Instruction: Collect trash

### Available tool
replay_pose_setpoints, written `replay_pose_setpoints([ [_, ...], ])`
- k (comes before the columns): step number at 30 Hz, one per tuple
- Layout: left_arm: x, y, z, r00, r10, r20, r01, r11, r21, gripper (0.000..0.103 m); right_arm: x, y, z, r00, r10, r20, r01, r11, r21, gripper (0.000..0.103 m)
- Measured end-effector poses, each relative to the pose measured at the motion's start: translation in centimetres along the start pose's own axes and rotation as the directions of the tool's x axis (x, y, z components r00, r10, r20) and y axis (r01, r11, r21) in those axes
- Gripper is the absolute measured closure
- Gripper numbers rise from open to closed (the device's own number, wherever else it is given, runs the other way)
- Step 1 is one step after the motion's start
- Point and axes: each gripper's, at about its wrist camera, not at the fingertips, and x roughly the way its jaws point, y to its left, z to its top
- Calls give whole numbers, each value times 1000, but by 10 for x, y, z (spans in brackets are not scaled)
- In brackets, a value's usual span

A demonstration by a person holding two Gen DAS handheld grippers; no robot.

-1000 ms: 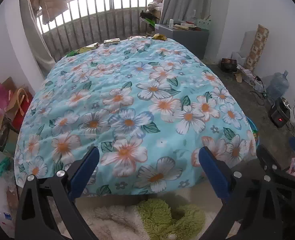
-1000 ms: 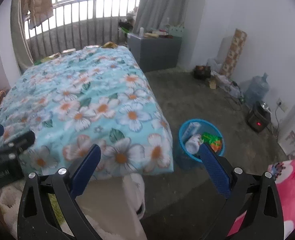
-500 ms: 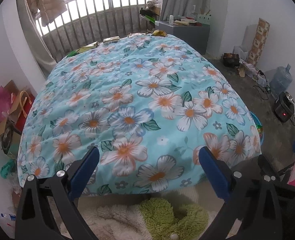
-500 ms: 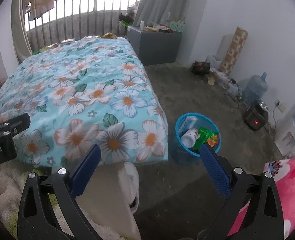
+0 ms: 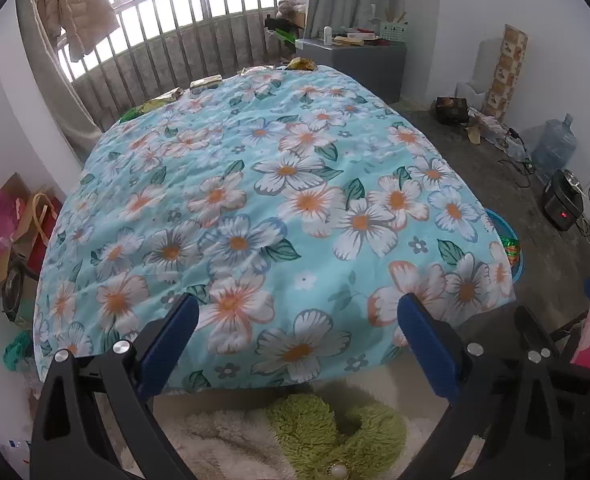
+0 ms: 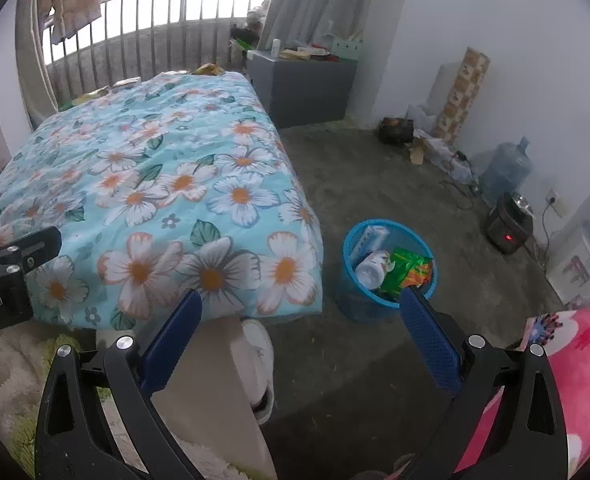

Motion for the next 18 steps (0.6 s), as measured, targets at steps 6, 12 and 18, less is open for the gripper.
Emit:
replay_pose_setpoints([
  [6,-1,-3,2,1000,-8,4,8,1000,8,6,-2,-3,-1,1000,-7,0,7,1000,7,8],
  [12,-2,-3,2,1000,-9,6,9,1000,9,6,-2,-4,0,1000,-7,2,7,1000,5,8],
  [18,-2,-3,2,1000,-9,6,9,1000,6,6,-2,-4,-1,1000,-7,3,7,1000,4,8],
])
